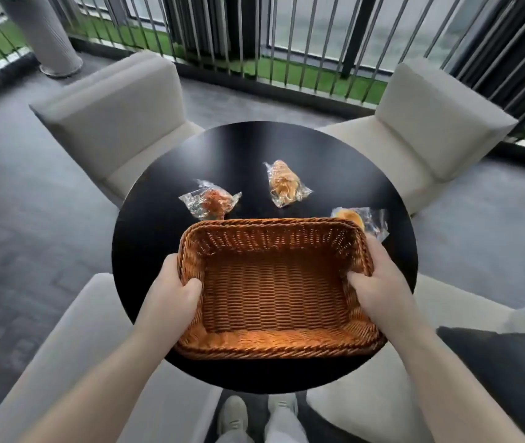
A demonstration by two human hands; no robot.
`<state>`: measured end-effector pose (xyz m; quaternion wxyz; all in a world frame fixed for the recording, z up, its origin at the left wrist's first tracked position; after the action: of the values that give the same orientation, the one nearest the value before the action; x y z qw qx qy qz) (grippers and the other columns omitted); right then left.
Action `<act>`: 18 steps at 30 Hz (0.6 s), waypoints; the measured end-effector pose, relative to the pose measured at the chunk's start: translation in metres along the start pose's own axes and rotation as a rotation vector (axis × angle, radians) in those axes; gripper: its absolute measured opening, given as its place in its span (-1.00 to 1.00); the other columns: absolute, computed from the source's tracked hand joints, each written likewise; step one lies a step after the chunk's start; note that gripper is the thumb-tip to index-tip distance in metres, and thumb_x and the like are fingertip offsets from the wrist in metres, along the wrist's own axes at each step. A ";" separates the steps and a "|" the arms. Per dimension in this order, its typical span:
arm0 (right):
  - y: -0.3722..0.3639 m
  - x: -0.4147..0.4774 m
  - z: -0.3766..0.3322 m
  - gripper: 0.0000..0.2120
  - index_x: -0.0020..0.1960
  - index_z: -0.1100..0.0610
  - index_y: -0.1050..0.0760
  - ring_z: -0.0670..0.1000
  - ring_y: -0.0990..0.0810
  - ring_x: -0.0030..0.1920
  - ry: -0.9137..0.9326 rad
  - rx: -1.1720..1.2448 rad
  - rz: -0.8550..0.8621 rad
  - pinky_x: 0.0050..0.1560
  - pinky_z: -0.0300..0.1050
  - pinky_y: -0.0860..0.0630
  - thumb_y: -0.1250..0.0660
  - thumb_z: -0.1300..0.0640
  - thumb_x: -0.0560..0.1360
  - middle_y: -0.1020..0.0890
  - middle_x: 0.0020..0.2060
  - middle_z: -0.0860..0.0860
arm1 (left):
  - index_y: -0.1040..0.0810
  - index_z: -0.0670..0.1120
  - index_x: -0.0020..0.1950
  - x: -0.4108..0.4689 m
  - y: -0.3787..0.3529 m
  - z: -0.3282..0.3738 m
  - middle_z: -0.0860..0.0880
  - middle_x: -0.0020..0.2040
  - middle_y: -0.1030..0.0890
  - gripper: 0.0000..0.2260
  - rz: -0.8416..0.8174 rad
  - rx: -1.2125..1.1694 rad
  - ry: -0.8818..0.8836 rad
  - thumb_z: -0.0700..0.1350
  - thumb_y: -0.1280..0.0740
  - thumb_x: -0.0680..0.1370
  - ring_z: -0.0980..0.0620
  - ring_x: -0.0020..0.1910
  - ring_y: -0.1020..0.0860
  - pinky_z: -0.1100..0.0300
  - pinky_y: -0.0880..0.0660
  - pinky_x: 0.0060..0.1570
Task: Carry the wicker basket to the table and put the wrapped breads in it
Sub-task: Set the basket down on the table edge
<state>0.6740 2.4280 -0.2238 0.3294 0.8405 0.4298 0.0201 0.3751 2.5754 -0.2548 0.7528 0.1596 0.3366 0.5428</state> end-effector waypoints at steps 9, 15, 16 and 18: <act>-0.052 0.030 0.068 -0.57 0.52 -0.13 -0.31 -0.19 -0.50 0.12 -0.081 -0.031 -0.055 0.30 -0.13 -0.44 -0.25 0.06 0.68 -0.53 0.25 -0.20 | -0.43 0.01 0.33 0.031 -0.050 -0.063 0.14 0.00 -0.58 -0.79 -0.035 0.064 0.101 -0.14 -0.23 0.69 0.12 -0.08 -0.59 0.33 -0.47 -0.24; -0.074 0.039 0.088 -0.52 0.57 -0.09 -0.27 -0.08 -0.49 0.35 -0.142 -0.021 -0.078 0.41 -0.02 -0.42 -0.25 0.10 0.68 -0.46 0.32 -0.22 | -0.40 0.05 0.24 0.043 -0.063 -0.083 0.13 -0.03 -0.59 -0.84 -0.052 0.062 0.148 -0.16 -0.23 0.69 0.12 -0.10 -0.59 0.31 -0.47 -0.27; -0.077 0.041 0.091 -0.52 0.57 -0.09 -0.26 -0.07 -0.49 0.36 -0.150 -0.020 -0.085 0.42 0.00 -0.41 -0.24 0.11 0.68 -0.47 0.33 -0.21 | -0.40 0.06 0.22 0.045 -0.065 -0.086 0.13 -0.04 -0.59 -0.84 -0.051 0.060 0.150 -0.16 -0.23 0.69 0.12 -0.10 -0.59 0.31 -0.46 -0.27; -0.082 0.042 0.098 -0.51 0.58 -0.10 -0.25 -0.09 -0.48 0.34 -0.168 -0.021 -0.094 0.44 0.04 -0.41 -0.24 0.11 0.68 -0.48 0.36 -0.18 | -0.38 0.08 0.19 0.046 -0.068 -0.091 0.13 -0.04 -0.59 -0.85 -0.056 0.054 0.153 -0.16 -0.23 0.69 0.12 -0.10 -0.59 0.32 -0.46 -0.27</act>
<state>0.6729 2.4402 -0.3573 0.3736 0.8146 0.4395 -0.0614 0.3700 2.5820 -0.3771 0.7351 0.1285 0.4121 0.5228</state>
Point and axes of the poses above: each hand's wrist, its own x-axis towards the middle knuckle, its own y-axis out of the back of the hand, z = x × y, the point moved 9 cm from there along x, towards the middle knuckle
